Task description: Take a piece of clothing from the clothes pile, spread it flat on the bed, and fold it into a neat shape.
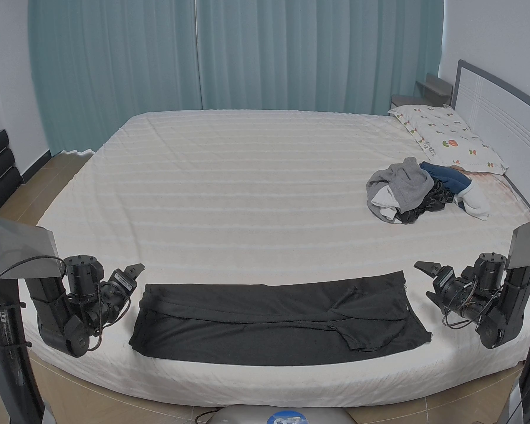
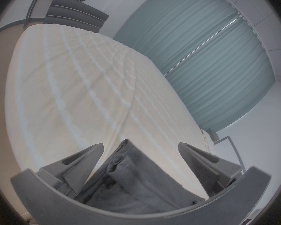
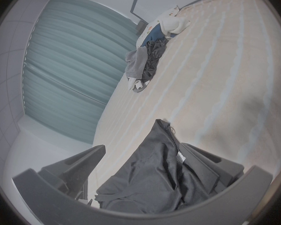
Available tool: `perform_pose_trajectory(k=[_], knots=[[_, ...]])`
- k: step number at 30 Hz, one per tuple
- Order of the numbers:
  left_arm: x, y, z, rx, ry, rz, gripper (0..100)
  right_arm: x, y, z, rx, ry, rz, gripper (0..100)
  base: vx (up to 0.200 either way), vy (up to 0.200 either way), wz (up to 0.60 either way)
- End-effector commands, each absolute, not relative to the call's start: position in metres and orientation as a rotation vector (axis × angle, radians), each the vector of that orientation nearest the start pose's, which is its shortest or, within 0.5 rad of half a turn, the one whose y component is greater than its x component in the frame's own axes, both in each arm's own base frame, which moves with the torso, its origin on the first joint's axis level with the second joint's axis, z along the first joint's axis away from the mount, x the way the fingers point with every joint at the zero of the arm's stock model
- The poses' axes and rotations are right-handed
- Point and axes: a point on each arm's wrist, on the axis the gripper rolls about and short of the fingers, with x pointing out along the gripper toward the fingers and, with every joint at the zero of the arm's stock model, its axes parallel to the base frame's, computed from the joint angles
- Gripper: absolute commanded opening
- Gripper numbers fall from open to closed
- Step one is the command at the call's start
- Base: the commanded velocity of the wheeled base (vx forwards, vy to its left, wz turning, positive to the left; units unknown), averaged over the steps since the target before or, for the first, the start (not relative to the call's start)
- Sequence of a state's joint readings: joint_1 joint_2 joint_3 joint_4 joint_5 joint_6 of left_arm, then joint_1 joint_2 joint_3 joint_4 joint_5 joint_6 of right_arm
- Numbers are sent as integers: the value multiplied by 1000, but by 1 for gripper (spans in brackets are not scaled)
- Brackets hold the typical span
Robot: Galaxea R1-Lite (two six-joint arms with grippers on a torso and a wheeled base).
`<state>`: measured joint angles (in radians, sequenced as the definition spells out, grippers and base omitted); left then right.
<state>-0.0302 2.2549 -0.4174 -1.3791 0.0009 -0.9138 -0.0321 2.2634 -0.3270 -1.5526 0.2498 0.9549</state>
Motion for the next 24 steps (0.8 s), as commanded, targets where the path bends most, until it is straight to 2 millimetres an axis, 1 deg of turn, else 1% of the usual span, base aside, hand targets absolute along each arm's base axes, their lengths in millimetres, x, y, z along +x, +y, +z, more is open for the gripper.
perform_pose_trajectory(k=[1,3,7,9,12,21,22,24], knots=[[326,-12,2,-901,394,146,100,305,-20,-9,1052,453,9,100,0,0,0],[332,-14,-7,-891,410,144,100,305,-20,-16,1060,483,23,100,0,0,0],[340,-15,-16,-866,420,137,100,308,-20,-22,1063,495,30,100,0,0,0],[346,-16,-24,-838,432,131,100,310,-19,-26,1064,509,35,100,0,0,0],[348,-20,-29,-839,453,108,100,310,-17,-29,1064,518,35,100,0,0,0],[347,-22,-35,-841,484,90,100,309,-16,-30,1063,524,39,100,0,0,0],[346,-22,-37,-837,491,90,0,309,-16,-30,1063,525,36,100,0,0,0],[345,-23,-42,-814,507,95,0,309,-16,-30,1064,524,37,100,0,0,0]])
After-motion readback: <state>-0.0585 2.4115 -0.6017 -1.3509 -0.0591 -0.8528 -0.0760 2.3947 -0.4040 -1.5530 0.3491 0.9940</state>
